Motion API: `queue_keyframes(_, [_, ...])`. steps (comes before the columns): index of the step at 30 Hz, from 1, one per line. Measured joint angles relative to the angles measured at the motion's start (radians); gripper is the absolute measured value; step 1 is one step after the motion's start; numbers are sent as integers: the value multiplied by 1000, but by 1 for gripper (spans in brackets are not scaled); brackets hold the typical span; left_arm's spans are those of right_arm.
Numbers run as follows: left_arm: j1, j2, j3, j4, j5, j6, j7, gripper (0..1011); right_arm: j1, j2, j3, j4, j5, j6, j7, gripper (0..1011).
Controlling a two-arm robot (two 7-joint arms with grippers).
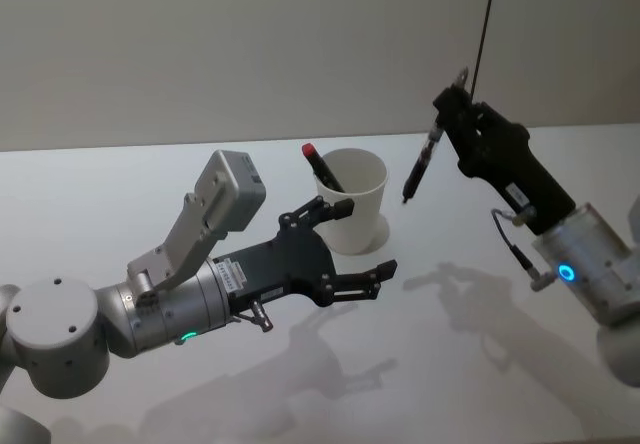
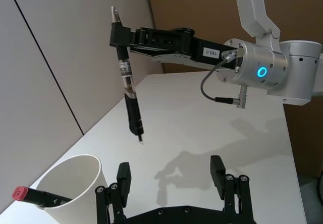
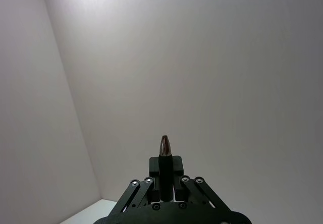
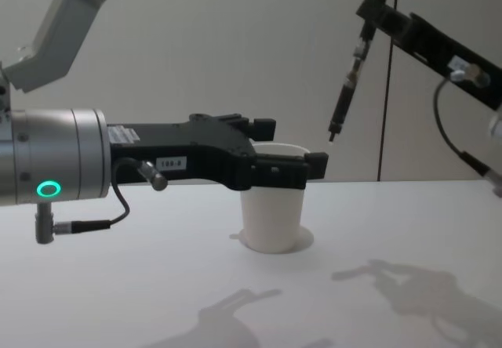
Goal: Place the pen into the pen holder.
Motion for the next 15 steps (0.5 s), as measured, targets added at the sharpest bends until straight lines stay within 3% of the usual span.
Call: queue_keyframes(15, [0,0,0,0,0,0,0,1003,73,-28,-5,49,-68,-9,-32,144])
